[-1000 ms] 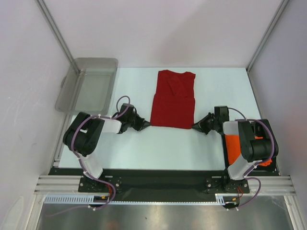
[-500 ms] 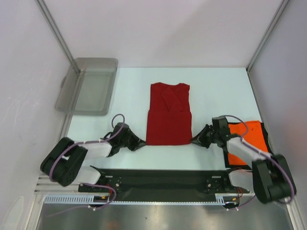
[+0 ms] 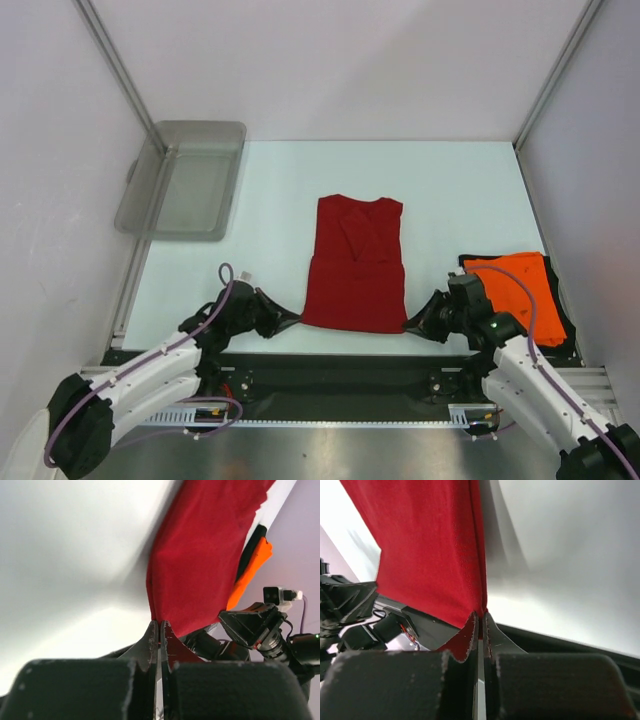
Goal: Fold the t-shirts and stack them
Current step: Fold the tshirt
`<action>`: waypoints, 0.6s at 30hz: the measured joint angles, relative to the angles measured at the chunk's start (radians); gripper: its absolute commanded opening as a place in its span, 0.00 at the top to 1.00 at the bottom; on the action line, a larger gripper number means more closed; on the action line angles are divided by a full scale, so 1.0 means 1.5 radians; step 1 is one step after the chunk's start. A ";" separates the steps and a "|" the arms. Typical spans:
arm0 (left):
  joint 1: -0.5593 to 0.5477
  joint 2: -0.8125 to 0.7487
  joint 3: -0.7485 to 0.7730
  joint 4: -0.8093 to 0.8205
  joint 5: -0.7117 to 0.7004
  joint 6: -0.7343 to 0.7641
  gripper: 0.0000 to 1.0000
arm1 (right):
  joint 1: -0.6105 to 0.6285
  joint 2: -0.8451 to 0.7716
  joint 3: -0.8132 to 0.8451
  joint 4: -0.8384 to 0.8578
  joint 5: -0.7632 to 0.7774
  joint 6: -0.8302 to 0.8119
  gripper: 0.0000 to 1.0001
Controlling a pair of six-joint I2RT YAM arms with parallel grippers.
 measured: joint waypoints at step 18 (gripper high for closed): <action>0.171 0.522 0.575 -0.054 0.076 0.168 1.00 | -0.156 0.637 0.594 -0.036 -0.064 -0.182 1.00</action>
